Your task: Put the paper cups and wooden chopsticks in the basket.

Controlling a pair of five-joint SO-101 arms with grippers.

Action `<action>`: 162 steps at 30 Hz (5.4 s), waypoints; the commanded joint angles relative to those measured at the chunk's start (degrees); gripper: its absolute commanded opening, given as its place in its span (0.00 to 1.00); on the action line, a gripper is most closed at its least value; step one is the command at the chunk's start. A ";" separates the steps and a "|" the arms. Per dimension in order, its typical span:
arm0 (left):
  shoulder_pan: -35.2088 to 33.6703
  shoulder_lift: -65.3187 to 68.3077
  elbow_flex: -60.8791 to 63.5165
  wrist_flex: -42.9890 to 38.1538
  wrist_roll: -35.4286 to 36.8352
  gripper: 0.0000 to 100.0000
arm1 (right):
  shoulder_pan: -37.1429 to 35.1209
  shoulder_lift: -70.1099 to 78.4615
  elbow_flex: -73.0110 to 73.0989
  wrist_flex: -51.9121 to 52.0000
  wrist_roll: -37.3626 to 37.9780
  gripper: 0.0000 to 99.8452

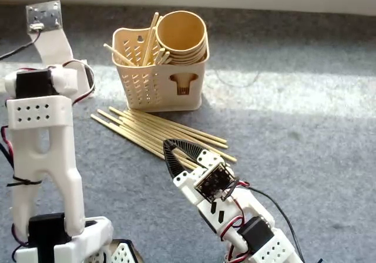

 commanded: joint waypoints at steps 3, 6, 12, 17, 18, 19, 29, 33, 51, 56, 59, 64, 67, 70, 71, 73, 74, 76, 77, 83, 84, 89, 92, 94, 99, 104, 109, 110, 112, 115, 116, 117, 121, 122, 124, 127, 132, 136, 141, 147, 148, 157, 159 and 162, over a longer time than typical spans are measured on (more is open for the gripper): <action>-4.09 -1.71 5.23 -4.13 7.12 0.05 | -0.48 -0.57 5.32 0.40 0.53 0.01; -4.09 -1.45 8.75 -5.98 9.49 0.05 | -0.48 -0.57 5.32 0.40 0.53 0.01; -4.09 -1.19 16.57 -11.78 20.04 0.06 | -0.48 -0.57 5.32 0.40 0.53 0.01; -4.00 -1.10 22.55 -17.05 21.98 0.06 | -0.57 -0.57 5.32 0.40 0.53 0.01; -3.91 -1.10 23.60 -17.76 21.98 0.05 | -0.57 -0.57 5.32 0.40 0.53 0.01; -3.65 -1.10 24.48 -18.37 21.98 0.05 | -0.57 -0.57 5.32 0.40 0.53 0.01; -1.80 7.52 21.93 -19.25 22.07 0.06 | -0.57 -0.57 5.32 0.40 0.53 0.01; -1.98 15.34 14.02 -15.74 22.07 0.06 | -0.57 -0.57 5.32 0.40 0.53 0.01; -1.89 37.14 -4.88 -8.09 28.84 0.21 | -0.57 -0.57 5.32 0.31 3.08 0.01; -1.98 39.69 -4.88 -8.18 28.84 0.21 | -0.57 -0.57 5.32 0.31 3.16 0.01; -1.98 40.31 -4.88 -8.18 28.84 0.21 | -0.57 -0.57 5.32 0.31 3.16 0.01; -1.98 40.66 -4.88 -8.18 28.57 0.18 | -0.57 -0.57 5.32 0.31 3.16 0.01; -2.07 40.66 -4.88 -8.18 28.40 0.12 | -0.57 -0.57 5.32 0.31 3.16 0.01; -2.07 40.66 -4.79 -8.18 26.64 0.09 | -0.57 -0.57 5.32 0.31 3.16 0.01; -2.07 40.66 -4.79 -8.18 26.02 0.09 | -0.57 -0.57 5.32 0.31 3.16 0.01; -2.07 40.66 -4.79 -8.18 25.67 0.07 | -0.57 -0.57 5.32 0.31 3.16 0.01; -2.07 40.66 -4.79 -8.18 25.58 0.06 | -0.57 -0.57 5.32 0.31 3.16 0.01; -2.42 40.66 -4.79 -8.18 25.58 0.05 | -0.57 -0.57 5.32 0.31 3.16 0.01; -2.59 40.66 -4.79 -8.18 25.58 0.04 | -0.57 -0.57 5.32 0.31 3.16 0.01; -4.00 40.57 -4.79 -8.09 25.49 0.00 | -0.57 -0.57 5.32 0.31 3.16 0.01; -4.18 40.40 -4.79 -8.00 25.49 0.00 | -0.57 -0.57 5.32 0.31 3.16 0.01; -4.53 40.04 -4.79 -7.74 23.74 0.00 | -0.57 -0.57 5.32 0.31 3.16 0.01; -5.76 39.69 -4.88 -7.74 23.74 0.00 | -0.57 -0.57 5.32 0.31 3.16 0.01; -6.99 37.85 -4.79 -7.65 23.74 0.00 | -0.57 -0.57 5.32 0.31 3.16 0.01; -7.16 31.16 -4.44 -3.08 23.65 0.00 | -0.57 -0.57 5.32 0.40 3.08 0.01; -6.73 25.89 -4.53 -1.85 23.91 0.00 | -0.57 -0.57 5.32 0.40 2.99 0.01; -6.81 19.21 -5.58 -1.23 23.91 0.00 | -0.57 -0.57 5.32 0.40 2.90 0.01; -6.90 17.71 -5.76 -1.23 23.91 0.00 | -0.57 -0.57 5.32 0.40 2.90 0.01; -6.90 14.55 -6.55 -1.23 24.00 0.00 | -0.57 -0.57 5.32 0.40 2.90 0.01; -6.90 10.24 -8.48 -1.23 24.00 0.00 | -0.57 -0.57 5.32 0.40 2.90 0.01; -6.90 9.01 -9.27 -1.23 24.00 0.00 | -0.57 -0.57 5.32 0.40 2.90 0.01; -6.90 7.78 -9.98 -1.23 24.00 0.00 | -0.57 -0.57 5.32 0.40 2.90 0.01; -6.90 3.74 -12.35 -1.23 24.00 0.00 | -0.57 -0.57 5.32 0.40 2.90 0.01; -6.90 2.77 -12.88 -1.23 24.00 0.00 | -0.57 -0.57 5.32 0.40 2.90 0.01; -6.90 0.84 -14.29 -1.23 24.00 0.00 | -0.57 -0.57 5.32 0.40 2.90 0.01; -6.90 -1.98 -17.19 -1.32 24.00 0.00 | -0.57 -0.57 5.32 0.48 2.90 0.01; -6.73 -5.76 -21.32 -1.67 24.00 0.00 | -0.57 -0.57 5.32 1.45 2.99 0.01; -6.64 -6.99 -25.45 -3.34 24.00 0.00 | -0.57 -0.57 5.32 1.45 2.99 0.01; -6.64 -6.90 -27.56 -11.52 23.74 0.00 | -0.57 -0.57 5.32 1.54 2.90 0.01; -6.11 -6.81 -27.47 -18.99 23.82 0.00 | -0.57 -0.57 5.32 1.54 2.90 0.01; -5.14 -6.81 -27.47 -20.04 23.65 0.00 | -0.57 -0.57 5.32 1.54 2.90 0.01; 1.54 -6.73 -25.89 -29.01 23.56 0.00 | -0.66 -0.57 5.32 1.54 2.90 0.01; 3.03 -6.73 -23.96 -32.00 22.68 0.00 | -0.66 -0.57 5.32 1.54 2.90 0.01; 5.58 -6.73 -20.35 -36.22 17.67 0.00 | -0.66 -0.57 5.32 1.54 3.08 0.01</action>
